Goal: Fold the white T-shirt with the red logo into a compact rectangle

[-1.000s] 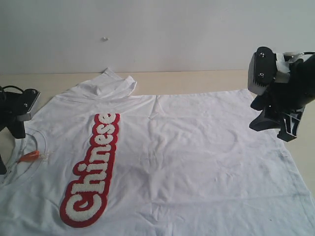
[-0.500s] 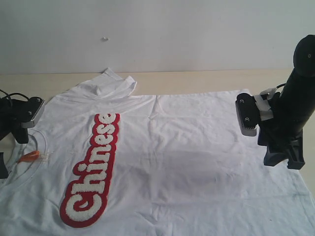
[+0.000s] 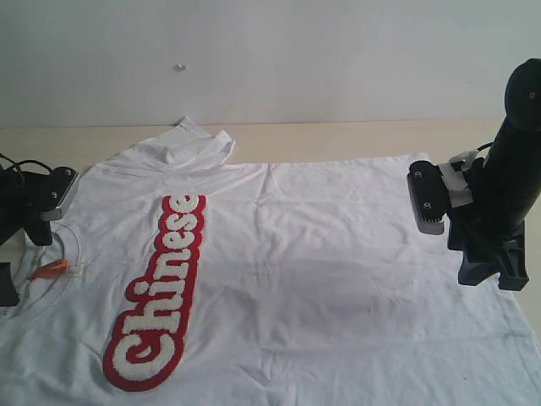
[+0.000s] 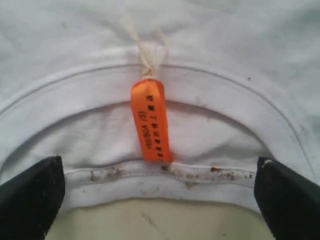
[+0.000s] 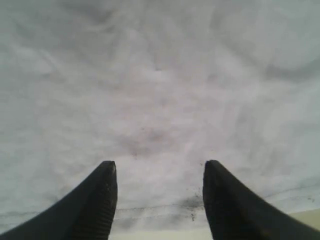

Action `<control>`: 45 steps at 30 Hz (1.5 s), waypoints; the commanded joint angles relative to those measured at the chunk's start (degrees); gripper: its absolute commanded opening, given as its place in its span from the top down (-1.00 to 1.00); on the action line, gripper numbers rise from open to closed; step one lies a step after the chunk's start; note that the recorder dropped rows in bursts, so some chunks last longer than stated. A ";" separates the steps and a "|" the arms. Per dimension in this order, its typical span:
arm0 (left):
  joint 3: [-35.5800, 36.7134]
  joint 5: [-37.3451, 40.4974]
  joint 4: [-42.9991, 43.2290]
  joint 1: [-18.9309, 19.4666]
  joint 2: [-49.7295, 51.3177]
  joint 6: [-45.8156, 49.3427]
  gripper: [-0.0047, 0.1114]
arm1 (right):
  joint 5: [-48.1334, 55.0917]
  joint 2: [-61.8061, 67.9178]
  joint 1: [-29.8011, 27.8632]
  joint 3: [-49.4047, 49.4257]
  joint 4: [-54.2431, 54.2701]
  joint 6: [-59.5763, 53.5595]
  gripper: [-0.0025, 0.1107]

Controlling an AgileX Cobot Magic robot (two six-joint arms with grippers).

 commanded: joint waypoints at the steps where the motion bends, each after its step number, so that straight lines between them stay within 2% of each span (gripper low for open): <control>1: 0.03 3.54 -0.95 0.17 1.50 1.34 -0.78 | 0.34 -0.06 0.14 -0.44 0.92 -0.79 0.04; 8: 0.03 0.10 0.95 0.17 1.88 -3.53 -0.78 | 0.34 -0.06 0.14 -0.44 0.92 -0.79 0.04; 15: 0.03 -0.46 2.09 0.69 1.88 -3.12 -0.78 | 0.20 -0.06 0.14 -0.44 0.92 -0.81 0.04; 19: 0.03 -0.58 5.53 0.83 1.88 -1.44 -0.78 | -0.02 -0.06 0.14 -0.44 1.06 -0.81 0.04; 45: 0.03 1.18 5.10 0.83 4.86 -1.83 -0.78 | -0.02 -0.06 0.14 -0.44 4.56 -0.49 0.04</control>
